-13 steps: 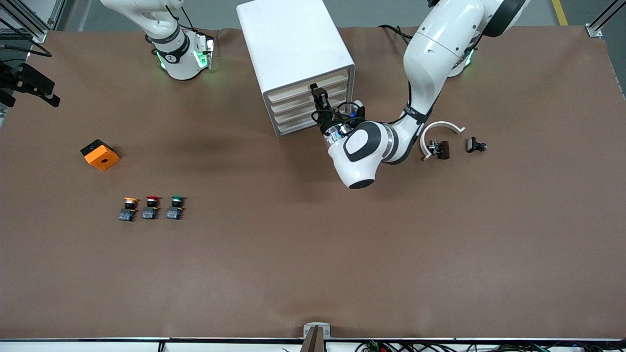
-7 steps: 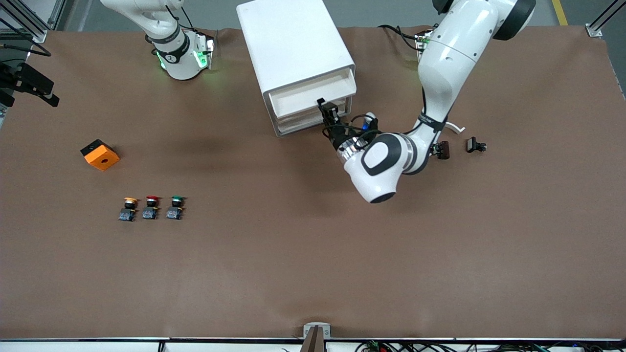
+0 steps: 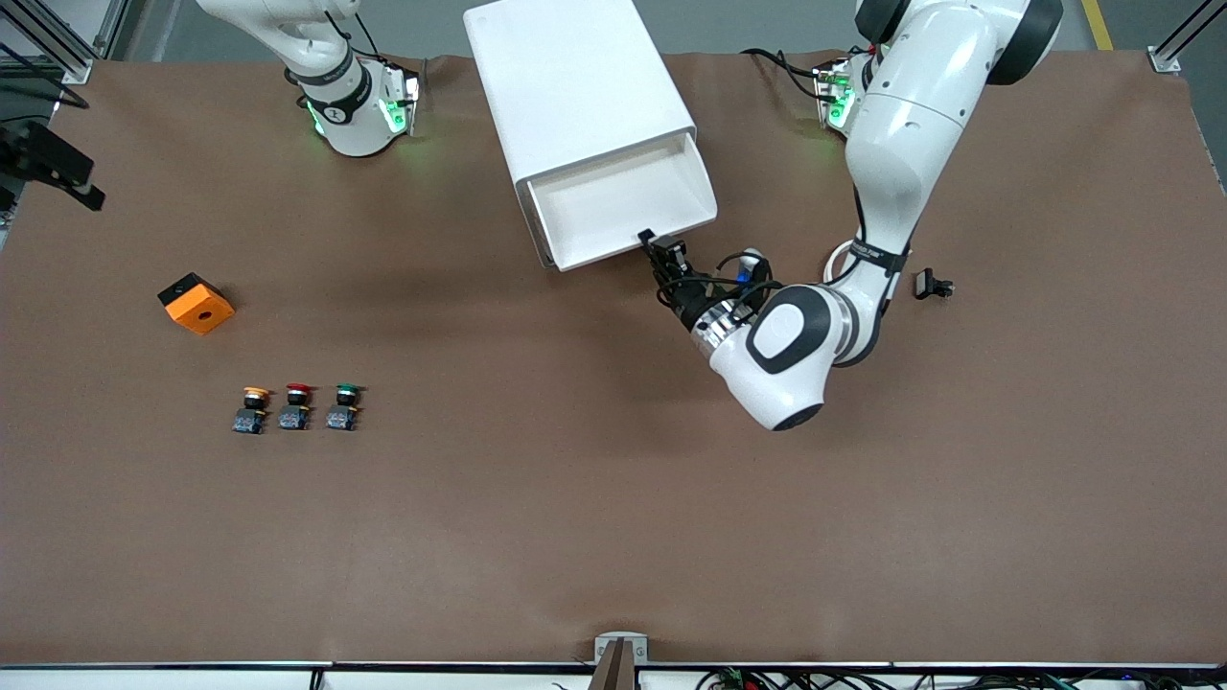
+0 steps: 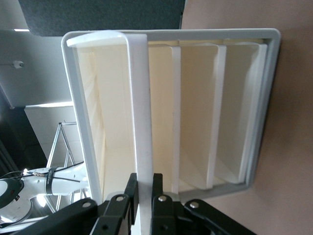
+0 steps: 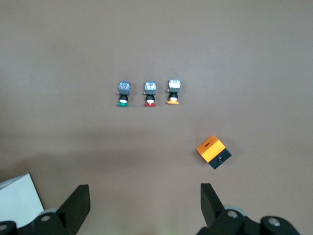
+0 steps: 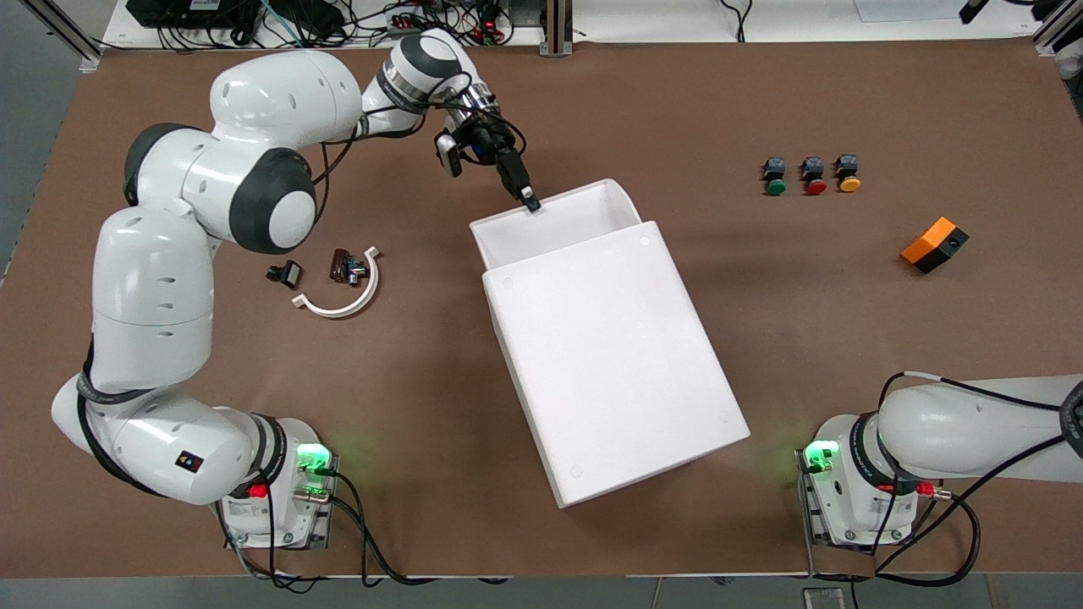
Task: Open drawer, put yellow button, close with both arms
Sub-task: 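Grip the top drawer with the left gripper and pull it open, then grasp the yellow button with the right gripper while the left gripper withdraws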
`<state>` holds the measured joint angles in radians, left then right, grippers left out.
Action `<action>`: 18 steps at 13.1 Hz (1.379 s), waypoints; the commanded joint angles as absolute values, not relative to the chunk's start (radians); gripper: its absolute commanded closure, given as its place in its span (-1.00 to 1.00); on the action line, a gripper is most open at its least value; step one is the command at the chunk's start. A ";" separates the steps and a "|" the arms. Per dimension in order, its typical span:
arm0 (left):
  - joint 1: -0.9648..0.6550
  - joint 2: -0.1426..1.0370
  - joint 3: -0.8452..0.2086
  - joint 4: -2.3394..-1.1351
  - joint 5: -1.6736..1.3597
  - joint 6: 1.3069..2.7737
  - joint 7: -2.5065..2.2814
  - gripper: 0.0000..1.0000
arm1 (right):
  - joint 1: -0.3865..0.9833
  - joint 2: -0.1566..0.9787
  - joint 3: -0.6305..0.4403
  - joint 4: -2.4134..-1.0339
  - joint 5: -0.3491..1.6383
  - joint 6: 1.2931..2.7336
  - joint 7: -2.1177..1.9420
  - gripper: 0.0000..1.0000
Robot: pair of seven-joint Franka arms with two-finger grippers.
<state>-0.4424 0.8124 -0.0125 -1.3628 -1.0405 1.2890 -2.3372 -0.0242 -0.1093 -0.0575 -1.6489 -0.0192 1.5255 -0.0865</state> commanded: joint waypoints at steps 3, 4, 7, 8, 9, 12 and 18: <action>-0.426 0.834 0.006 -1.309 -1.052 1.367 -2.336 1.00 | -0.031 0.102 -0.067 -1.585 -0.045 1.545 -0.103 -1.00; -0.425 0.834 0.008 -1.308 -1.052 1.385 -2.336 1.00 | -0.041 0.124 -0.067 -1.574 -0.057 1.563 -0.106 -1.00; -0.425 0.833 0.014 -1.308 -1.051 1.397 -2.330 -0.99 | -0.057 0.172 -0.069 -1.618 -0.042 1.656 -0.075 -1.00; -0.425 0.831 0.015 -1.307 -1.049 1.397 -2.327 -1.00 | -0.075 0.172 -0.068 -1.675 -0.020 1.736 -0.040 -1.00; -0.423 0.831 0.023 -1.290 -1.048 1.397 -2.319 -1.00 | -0.086 0.172 -0.067 -1.719 -0.002 1.797 -0.038 -1.00; -0.425 0.824 0.081 -1.238 -1.042 1.397 -2.235 -1.00 | -0.086 0.176 -0.067 -1.868 0.002 2.001 -0.005 -1.00; -0.429 0.795 0.254 -1.206 -1.011 1.396 -1.903 -1.00 | -0.103 0.398 -0.067 -1.996 0.003 2.435 -0.003 -1.00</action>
